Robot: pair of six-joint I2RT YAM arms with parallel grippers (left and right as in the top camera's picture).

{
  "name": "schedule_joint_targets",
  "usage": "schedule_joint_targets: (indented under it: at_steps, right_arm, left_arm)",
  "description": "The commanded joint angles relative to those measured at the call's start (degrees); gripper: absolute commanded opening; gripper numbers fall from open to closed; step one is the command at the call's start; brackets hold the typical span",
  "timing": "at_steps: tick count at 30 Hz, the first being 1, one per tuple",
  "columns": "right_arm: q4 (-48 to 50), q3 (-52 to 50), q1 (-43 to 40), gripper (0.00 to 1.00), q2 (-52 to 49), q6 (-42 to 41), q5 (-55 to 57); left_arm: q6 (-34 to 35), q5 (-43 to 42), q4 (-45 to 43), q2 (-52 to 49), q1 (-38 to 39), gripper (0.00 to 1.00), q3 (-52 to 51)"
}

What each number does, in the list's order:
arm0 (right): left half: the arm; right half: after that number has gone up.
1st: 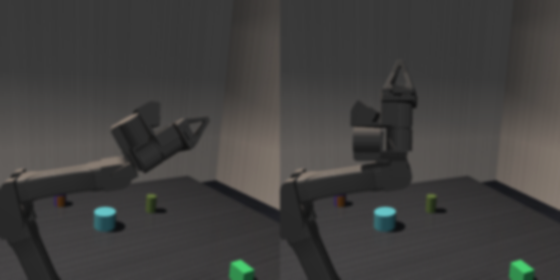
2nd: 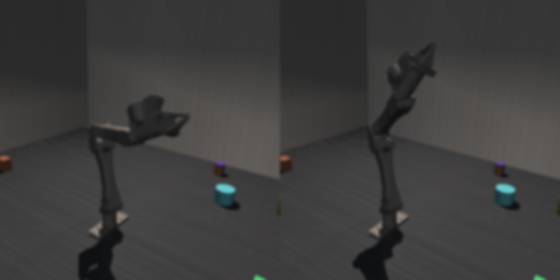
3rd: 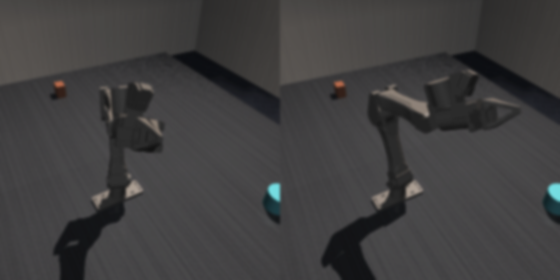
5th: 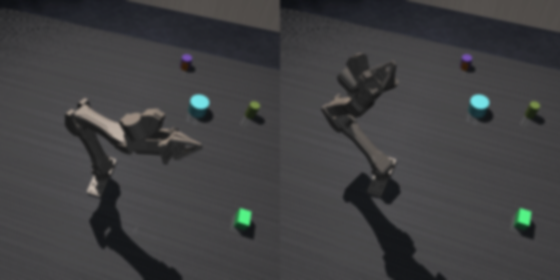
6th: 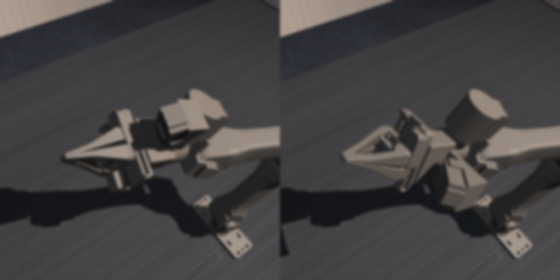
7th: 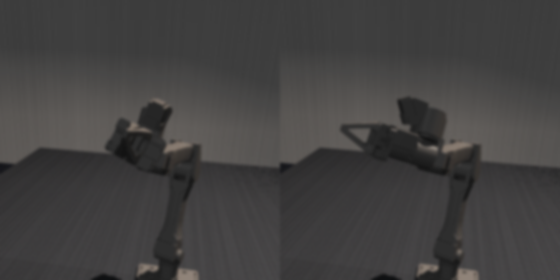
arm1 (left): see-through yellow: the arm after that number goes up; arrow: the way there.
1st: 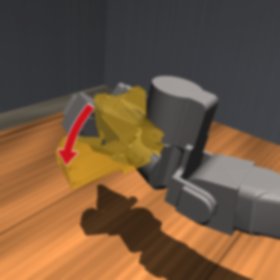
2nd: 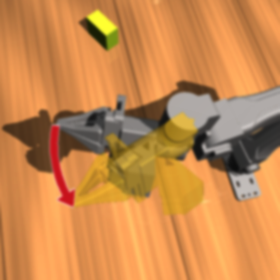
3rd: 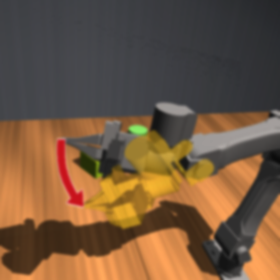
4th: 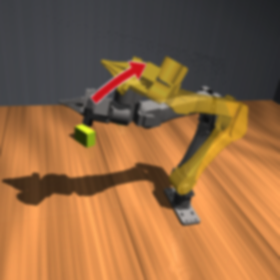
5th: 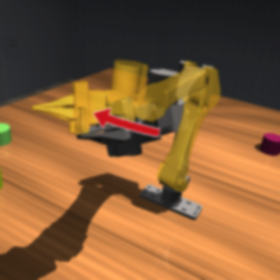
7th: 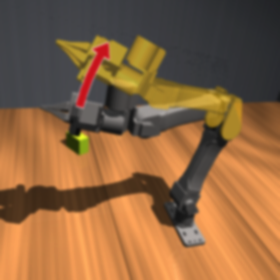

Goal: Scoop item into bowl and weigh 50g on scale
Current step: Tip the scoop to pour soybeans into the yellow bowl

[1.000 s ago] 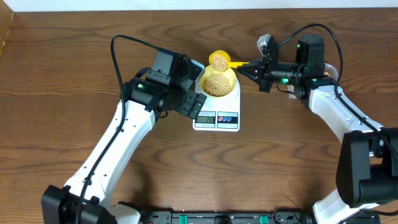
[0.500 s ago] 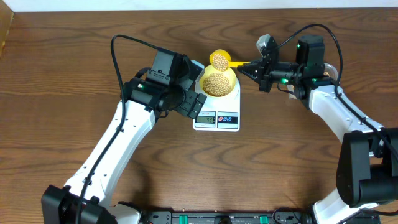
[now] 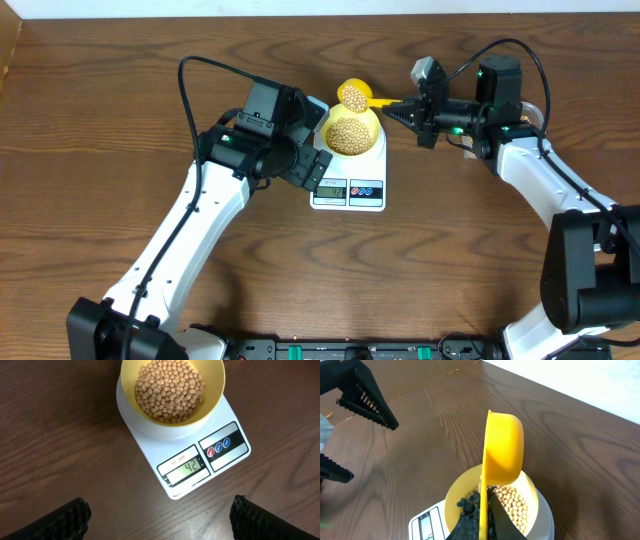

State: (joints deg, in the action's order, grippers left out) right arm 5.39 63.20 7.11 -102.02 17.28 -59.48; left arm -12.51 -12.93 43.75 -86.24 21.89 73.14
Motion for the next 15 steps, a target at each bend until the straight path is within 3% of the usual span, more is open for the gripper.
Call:
schedule_joint_targets:
  at_steps: [1, 15]
  right_arm:
    - [0.0, -0.2, 0.4, 0.01, -0.7, 3.2, -0.3]
    - [0.0, -0.2, 0.4, 0.01, -0.7, 3.6, 2.4]
  left_arm:
    - [-1.0, 0.6, 0.3, 0.7, 0.1, 0.91, 0.2]
    - [-1.0, 0.6, 0.3, 0.7, 0.1, 0.91, 0.2]
